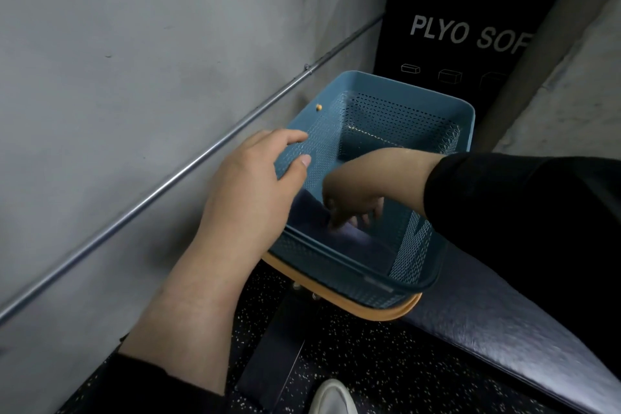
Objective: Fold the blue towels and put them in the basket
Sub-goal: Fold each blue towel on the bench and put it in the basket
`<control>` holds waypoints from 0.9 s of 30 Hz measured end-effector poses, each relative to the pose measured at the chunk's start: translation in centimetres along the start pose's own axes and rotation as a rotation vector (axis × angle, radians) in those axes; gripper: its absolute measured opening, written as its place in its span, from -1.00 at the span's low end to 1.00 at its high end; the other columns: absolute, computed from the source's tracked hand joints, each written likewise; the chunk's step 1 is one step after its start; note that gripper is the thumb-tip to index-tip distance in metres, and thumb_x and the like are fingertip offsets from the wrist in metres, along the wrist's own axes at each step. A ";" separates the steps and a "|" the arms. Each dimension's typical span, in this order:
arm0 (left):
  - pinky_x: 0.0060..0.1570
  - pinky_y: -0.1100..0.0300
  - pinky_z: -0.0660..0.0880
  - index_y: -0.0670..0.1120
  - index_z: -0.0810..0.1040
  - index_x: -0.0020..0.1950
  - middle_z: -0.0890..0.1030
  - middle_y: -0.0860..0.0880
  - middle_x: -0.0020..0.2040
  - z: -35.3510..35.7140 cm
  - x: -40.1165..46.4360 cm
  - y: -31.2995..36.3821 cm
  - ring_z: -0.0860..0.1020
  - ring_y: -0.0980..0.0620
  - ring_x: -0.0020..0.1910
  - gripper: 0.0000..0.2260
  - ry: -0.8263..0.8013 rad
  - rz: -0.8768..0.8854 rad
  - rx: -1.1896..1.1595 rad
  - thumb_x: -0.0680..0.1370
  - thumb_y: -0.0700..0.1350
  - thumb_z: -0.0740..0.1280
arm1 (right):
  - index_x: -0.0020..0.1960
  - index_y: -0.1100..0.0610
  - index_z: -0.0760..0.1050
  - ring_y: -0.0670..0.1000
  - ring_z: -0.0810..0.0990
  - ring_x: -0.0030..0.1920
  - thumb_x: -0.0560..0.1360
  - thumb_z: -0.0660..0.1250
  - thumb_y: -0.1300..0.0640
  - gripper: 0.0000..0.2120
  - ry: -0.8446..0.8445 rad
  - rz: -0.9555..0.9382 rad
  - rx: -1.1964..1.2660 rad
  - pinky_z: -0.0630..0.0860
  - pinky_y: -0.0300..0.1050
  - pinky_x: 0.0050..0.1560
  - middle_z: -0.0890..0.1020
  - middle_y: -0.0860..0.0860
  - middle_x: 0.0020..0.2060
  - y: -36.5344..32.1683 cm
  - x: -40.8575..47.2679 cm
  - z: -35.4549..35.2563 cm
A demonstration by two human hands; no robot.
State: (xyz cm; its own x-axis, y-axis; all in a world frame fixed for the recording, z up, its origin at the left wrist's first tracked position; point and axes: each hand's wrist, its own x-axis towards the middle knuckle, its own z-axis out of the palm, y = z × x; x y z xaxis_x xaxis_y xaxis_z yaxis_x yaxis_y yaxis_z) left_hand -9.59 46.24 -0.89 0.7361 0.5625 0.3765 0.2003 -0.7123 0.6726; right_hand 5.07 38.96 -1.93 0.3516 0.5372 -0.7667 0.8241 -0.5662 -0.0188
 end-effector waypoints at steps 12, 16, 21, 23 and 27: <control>0.20 0.24 0.44 0.06 0.61 0.28 0.61 0.14 0.18 -0.2 0.1 0.3 0.52 0.18 0.17 -0.73 -0.003 -0.019 0.015 0.58 -0.01 0.39 | 0.59 -0.11 0.12 -0.01 0.40 0.40 0.42 0.50 -0.08 -0.14 0.335 -0.502 -0.431 0.31 -0.20 0.23 0.04 -0.19 0.60 2.1 -3.5 0.5; 0.18 0.30 0.40 0.08 0.61 0.27 0.60 0.17 0.19 -0.1 0.0 0.2 0.51 0.21 0.18 -0.74 -0.011 -0.030 0.013 0.58 0.00 0.38 | 0.60 -0.09 0.11 -0.25 0.40 0.12 0.44 0.51 0.00 -0.13 0.314 -0.529 -0.239 0.10 -0.58 0.02 0.23 -0.17 0.55 1.8 -2.9 1.1; 0.19 0.24 0.45 0.09 0.61 0.26 0.61 0.16 0.18 -0.2 0.0 0.3 0.53 0.20 0.17 -0.75 -0.009 -0.041 -0.009 0.58 -0.01 0.39 | 0.53 -0.06 0.21 0.03 0.60 0.11 0.48 0.47 0.03 -0.29 0.521 -0.373 -0.020 0.46 -0.16 0.04 0.63 -0.05 0.11 1.6 -2.3 1.1; 0.19 0.24 0.45 0.09 0.62 0.25 0.61 0.17 0.17 -0.1 0.0 0.3 0.53 0.21 0.16 -0.76 -0.001 -0.042 -0.013 0.58 -0.02 0.40 | 0.47 0.02 0.27 0.09 0.60 0.08 0.45 0.48 -0.03 -0.33 0.491 -0.247 -0.114 0.41 -0.15 -0.06 0.61 -0.02 0.06 1.7 -1.9 1.2; 0.19 0.25 0.44 0.08 0.63 0.24 0.61 0.18 0.15 0.0 0.0 0.3 0.52 0.25 0.15 -0.76 0.015 -0.039 -0.020 0.57 -0.03 0.41 | 0.41 0.07 0.32 0.03 0.66 -0.20 0.47 0.50 0.02 -0.40 0.163 -0.269 0.293 0.67 -0.01 -0.16 0.61 0.03 -0.03 1.6 -0.7 1.6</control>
State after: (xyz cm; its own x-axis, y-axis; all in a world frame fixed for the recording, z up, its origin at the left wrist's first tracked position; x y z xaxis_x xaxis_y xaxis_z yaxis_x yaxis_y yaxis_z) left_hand -9.56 46.02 -0.74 0.7184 0.5960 0.3587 0.2158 -0.6811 0.6996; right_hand 5.42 36.67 -2.50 0.2263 0.7685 -0.5985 0.7432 -0.5334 -0.4039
